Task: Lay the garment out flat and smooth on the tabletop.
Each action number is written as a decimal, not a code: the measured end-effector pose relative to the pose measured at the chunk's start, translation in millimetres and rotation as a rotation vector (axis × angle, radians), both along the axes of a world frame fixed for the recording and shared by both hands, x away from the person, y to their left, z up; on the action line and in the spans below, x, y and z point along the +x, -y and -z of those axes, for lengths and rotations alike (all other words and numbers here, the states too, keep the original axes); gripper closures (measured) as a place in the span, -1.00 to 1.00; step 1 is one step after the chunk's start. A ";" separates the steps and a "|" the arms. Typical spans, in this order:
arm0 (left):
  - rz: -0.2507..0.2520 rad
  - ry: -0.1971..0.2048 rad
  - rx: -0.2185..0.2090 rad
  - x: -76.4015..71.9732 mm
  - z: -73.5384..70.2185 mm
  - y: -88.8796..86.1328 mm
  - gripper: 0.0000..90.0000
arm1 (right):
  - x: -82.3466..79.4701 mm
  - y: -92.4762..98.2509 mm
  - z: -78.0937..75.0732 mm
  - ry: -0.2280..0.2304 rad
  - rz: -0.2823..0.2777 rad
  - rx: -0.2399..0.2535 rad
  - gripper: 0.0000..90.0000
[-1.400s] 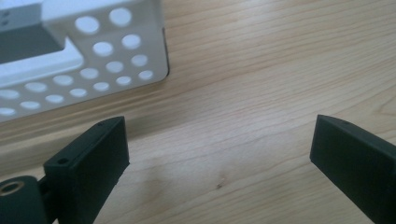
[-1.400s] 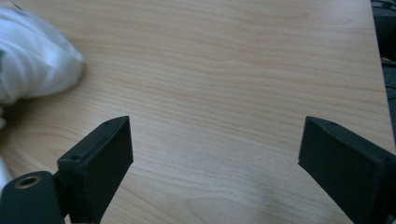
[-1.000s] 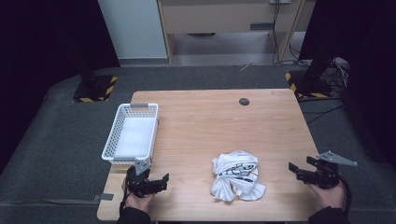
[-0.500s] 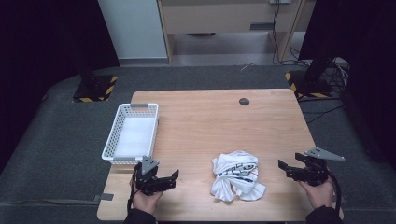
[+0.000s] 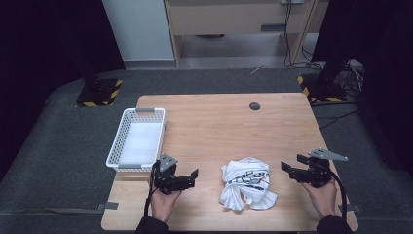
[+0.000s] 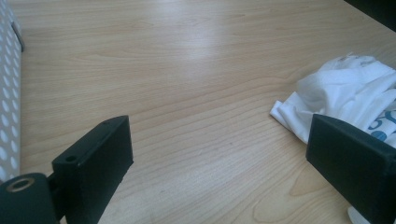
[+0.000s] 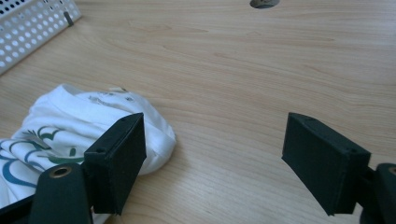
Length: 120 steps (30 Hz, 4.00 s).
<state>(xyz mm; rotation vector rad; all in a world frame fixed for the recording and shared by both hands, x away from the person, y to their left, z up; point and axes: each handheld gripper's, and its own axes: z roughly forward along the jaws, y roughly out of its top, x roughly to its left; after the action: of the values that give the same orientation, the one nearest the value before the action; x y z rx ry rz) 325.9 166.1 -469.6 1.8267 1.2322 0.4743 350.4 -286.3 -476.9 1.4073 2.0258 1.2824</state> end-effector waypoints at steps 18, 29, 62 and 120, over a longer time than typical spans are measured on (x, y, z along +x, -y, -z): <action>0.089 -0.015 -0.005 27.4 6.2 47.7 -0.79 | 18.7 -18.6 9.1 -0.039 -0.043 0.008 -0.48; 0.151 -0.045 -0.003 40.6 15.4 80.7 -0.75 | 23.1 -21.5 14.9 -0.062 -0.051 0.020 -0.43; 0.268 -0.142 0.008 47.2 46.9 112.5 0.27 | 30.6 -47.3 47.2 -0.231 -0.169 0.070 0.22; 0.126 0.158 0.095 115.1 -52.9 114.4 0.64 | 82.4 -92.4 -66.0 0.133 0.181 -0.052 0.52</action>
<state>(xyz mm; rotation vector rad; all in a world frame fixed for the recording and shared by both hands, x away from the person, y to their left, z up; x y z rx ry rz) 441.0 51.7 -416.6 1.8949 0.9962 0.6028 432.8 -194.0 -410.9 1.4071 1.7881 1.2040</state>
